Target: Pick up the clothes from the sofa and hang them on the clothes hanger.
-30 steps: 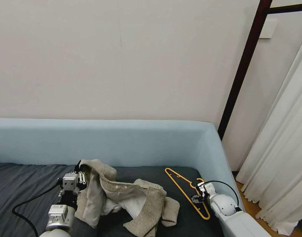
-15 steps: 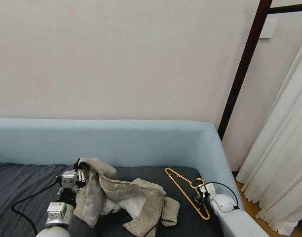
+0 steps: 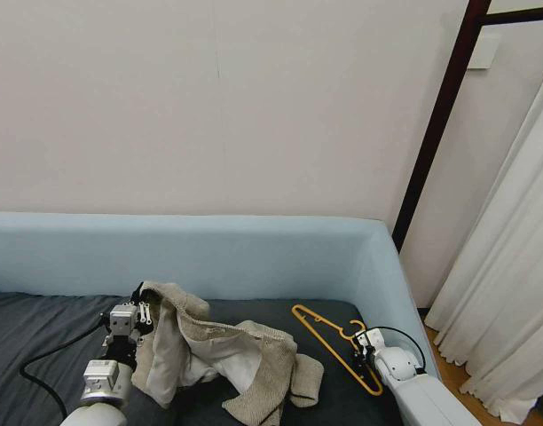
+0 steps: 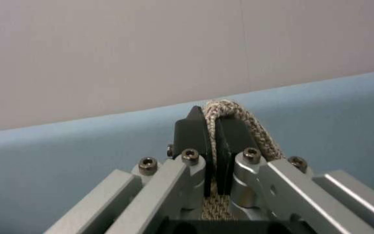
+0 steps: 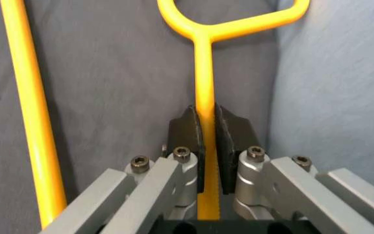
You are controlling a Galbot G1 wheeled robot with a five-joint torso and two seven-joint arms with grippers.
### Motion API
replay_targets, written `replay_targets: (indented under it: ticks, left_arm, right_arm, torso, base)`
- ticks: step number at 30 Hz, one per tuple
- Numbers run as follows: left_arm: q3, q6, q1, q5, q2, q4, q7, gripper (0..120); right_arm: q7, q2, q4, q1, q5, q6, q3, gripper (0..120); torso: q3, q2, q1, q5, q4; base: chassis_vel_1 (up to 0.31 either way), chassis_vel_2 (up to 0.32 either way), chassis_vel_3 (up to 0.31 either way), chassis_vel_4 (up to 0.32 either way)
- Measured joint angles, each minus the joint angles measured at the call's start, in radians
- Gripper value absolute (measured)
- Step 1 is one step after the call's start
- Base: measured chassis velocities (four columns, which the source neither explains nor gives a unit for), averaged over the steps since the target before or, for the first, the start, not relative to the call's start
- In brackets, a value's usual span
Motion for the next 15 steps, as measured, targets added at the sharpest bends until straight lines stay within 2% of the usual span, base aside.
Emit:
replay_targets:
  ticks: [3, 5, 6, 11, 12, 15]
  left_arm:
    - [0.003, 0.0, -0.005, -0.001, -0.002, 0.003, 0.0, 0]
    - [0.006, -0.001, -0.009, -0.002, -0.002, 0.008, 0.0, 0]
    - [0.006, -0.001, -0.009, -0.002, -0.002, 0.008, 0.0, 0]
    - [0.013, -0.002, -0.014, -0.002, -0.002, 0.013, 0.004, 0]
    - [0.013, -0.002, -0.014, -0.002, -0.002, 0.013, 0.004, 0]
    - [0.014, -0.005, -0.018, -0.01, 0.004, 0.012, 0.009, 0]
  right_arm:
    - [0.042, -0.026, 0.084, -0.022, -0.008, 0.048, 0.0, 5]
    - [0.066, -0.057, 0.185, -0.045, -0.056, 0.134, 0.015, 5]
    - [0.066, -0.057, 0.185, -0.045, -0.056, 0.134, 0.015, 5]
    - [0.103, -0.174, 0.502, -0.152, -0.079, 0.239, 0.049, 5]
    - [0.103, -0.174, 0.502, -0.152, -0.079, 0.239, 0.049, 5]
    - [0.109, -0.251, 0.705, -0.25, -0.116, 0.311, 0.064, 5]
  torso:
    - [0.0, 0.0, 0.0, 0.0, 0.0001]
    - [0.0, 0.0, 0.0, 0.0002, 0.0004]
    - [0.0, 0.0, 0.0, 0.0002, 0.0004]
    - [0.0, 0.0, 0.0, 0.0, 0.0001]
    - [0.0, 0.0, 0.0, 0.0, 0.0001]
    - [0.0, 0.0, 0.0, -0.0002, -0.0001]
  base:
    - [0.0, 0.0, 0.0, 0.0]
    - [0.0, 0.0, 0.0, 0.0]
    - [0.0, 0.0, 0.0, 0.0]
    - [0.0, 0.0, 0.0, 0.0]
    - [0.0, 0.0, 0.0, 0.0]
    - [0.0, 0.0, 0.0, 0.0]
